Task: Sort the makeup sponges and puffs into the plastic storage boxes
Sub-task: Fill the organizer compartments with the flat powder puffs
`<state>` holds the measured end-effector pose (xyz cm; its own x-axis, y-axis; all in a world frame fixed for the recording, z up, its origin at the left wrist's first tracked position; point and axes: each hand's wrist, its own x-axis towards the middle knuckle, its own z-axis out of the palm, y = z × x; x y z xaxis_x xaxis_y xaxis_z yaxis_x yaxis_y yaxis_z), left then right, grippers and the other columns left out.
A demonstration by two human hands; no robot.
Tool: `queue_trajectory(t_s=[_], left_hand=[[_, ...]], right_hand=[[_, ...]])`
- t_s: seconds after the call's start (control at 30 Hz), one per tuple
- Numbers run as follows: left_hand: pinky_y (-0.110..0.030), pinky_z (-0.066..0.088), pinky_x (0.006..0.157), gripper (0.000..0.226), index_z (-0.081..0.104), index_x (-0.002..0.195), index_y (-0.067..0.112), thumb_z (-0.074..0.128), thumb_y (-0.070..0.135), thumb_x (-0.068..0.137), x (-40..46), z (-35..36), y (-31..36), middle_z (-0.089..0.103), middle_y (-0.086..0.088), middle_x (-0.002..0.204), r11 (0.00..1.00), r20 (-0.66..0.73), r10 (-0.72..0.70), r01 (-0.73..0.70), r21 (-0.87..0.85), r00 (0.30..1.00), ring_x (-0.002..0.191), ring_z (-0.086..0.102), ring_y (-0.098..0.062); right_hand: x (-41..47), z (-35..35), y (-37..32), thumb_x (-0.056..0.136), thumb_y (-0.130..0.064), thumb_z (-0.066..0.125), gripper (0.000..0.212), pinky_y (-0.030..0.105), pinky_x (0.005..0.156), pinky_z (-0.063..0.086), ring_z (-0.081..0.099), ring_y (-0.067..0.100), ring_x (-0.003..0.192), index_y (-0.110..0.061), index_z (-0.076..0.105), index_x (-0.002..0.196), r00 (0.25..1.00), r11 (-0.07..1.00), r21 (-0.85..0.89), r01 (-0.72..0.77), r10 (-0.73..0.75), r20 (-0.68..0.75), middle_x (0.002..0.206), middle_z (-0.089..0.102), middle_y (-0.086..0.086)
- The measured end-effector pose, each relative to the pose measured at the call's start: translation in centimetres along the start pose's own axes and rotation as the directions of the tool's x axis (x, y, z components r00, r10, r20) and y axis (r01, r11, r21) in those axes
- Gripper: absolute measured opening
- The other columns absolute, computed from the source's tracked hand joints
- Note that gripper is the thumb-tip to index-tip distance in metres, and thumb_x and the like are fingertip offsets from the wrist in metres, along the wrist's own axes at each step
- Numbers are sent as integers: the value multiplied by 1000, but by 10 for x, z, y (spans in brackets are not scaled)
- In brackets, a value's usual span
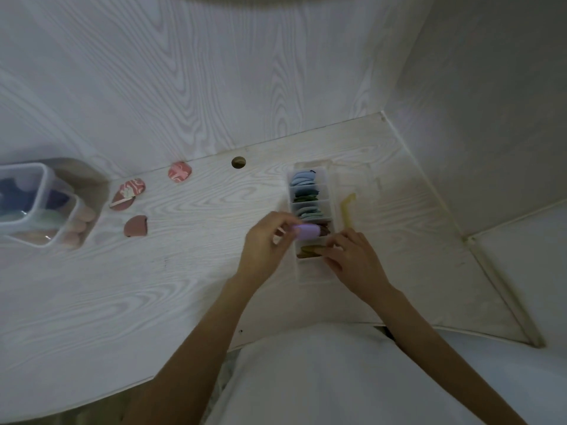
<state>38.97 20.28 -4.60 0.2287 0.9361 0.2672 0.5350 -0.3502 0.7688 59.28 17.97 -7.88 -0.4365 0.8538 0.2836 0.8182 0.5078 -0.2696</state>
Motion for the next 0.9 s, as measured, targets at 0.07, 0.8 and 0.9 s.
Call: queue_trajectory(t_s=[0.07, 0.8, 0.9], left_hand=[[-6, 37, 70, 20, 66, 92, 14, 55, 30, 86, -6, 16, 6, 64, 1, 87, 995, 53, 63, -67, 70, 997, 76, 53, -4], [-23, 48, 58, 28, 74, 91, 16, 50, 28, 85, -3, 39, 0, 69, -4, 79, 928, 189, 99, -159, 337, 977, 66, 63, -22], [-25, 49, 55, 30, 72, 93, 17, 45, 29, 88, -5, 38, 1, 71, -3, 79, 933, 207, 70, -137, 332, 976, 66, 65, -22]], right_hand=[[0, -1, 1, 82, -19, 48, 30, 31, 69, 36, 44, 21, 83, -20, 71, 101, 1000, 1000, 1, 21, -21, -17, 87, 66, 4], [-1, -7, 5, 71, -9, 74, 28, 33, 63, 41, 41, 19, 84, -22, 72, 95, 1000, 999, 46, -8, 8, -14, 87, 58, 7], [0, -7, 7, 70, -12, 76, 27, 32, 65, 41, 41, 18, 85, -23, 72, 94, 1000, 999, 44, -25, 25, -1, 88, 58, 6]])
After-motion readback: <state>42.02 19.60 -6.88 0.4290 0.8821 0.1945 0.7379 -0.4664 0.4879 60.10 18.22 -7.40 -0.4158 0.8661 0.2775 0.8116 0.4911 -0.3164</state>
